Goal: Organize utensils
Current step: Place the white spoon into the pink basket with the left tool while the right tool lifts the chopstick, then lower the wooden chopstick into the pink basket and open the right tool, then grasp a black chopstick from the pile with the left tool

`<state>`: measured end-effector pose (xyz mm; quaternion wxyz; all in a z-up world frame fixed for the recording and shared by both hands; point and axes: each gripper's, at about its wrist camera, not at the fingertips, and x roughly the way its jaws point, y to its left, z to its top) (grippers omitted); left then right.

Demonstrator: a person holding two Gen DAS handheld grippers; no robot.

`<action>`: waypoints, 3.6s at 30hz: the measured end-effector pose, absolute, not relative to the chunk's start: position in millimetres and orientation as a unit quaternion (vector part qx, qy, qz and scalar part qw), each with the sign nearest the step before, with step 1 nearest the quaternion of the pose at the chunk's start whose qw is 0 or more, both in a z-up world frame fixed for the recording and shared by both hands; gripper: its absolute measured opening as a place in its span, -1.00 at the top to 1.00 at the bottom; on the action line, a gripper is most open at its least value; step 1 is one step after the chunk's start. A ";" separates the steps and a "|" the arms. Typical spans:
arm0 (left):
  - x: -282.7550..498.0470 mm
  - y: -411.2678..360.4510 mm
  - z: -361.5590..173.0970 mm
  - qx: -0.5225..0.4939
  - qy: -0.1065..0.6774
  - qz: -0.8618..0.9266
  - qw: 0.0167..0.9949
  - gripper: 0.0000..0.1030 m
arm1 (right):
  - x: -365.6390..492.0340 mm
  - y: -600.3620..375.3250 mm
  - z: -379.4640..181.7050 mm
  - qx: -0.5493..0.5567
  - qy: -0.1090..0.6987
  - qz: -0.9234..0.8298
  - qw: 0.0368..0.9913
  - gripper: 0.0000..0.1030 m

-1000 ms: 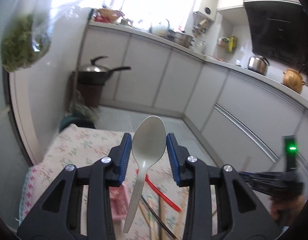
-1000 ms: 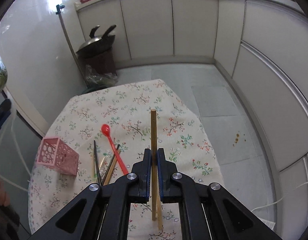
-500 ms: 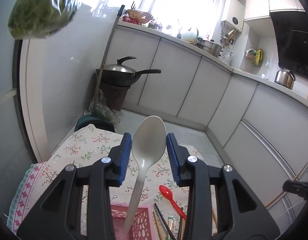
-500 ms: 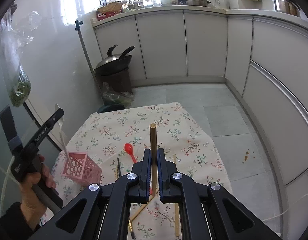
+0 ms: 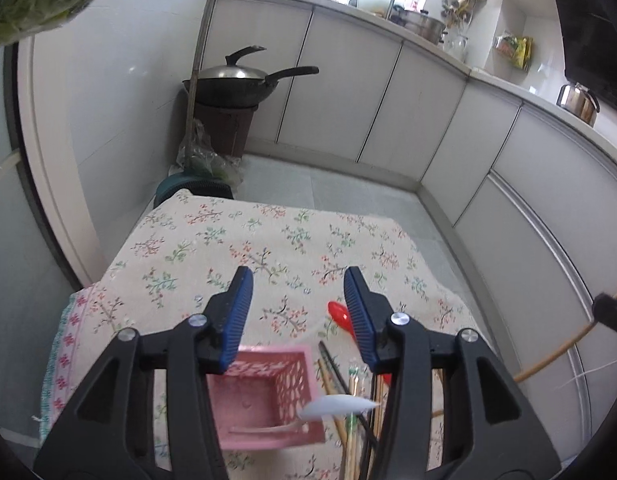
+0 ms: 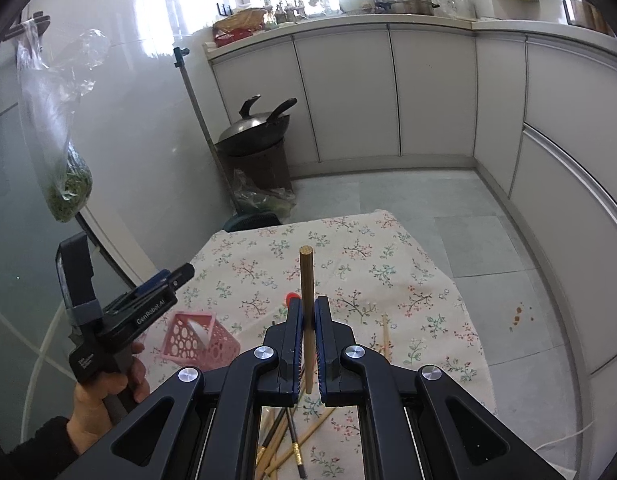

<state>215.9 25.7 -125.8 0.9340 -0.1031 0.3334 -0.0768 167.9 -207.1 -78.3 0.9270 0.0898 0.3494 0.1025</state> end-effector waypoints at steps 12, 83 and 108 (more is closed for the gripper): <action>184.6 56.3 -119.1 -0.074 0.448 -0.016 0.891 -0.18 | 160.9 -168.0 -29.5 0.116 0.297 0.158 0.935 0.89; 135.9 -42.9 -175.8 0.035 0.525 -0.098 0.845 -0.62 | 176.8 -253.1 -166.3 0.110 0.472 0.025 0.874 -0.40; 231.3 -120.0 -244.6 -0.026 0.467 0.151 0.871 0.06 | 171.1 -332.3 -195.6 0.181 0.490 -0.016 0.853 -0.40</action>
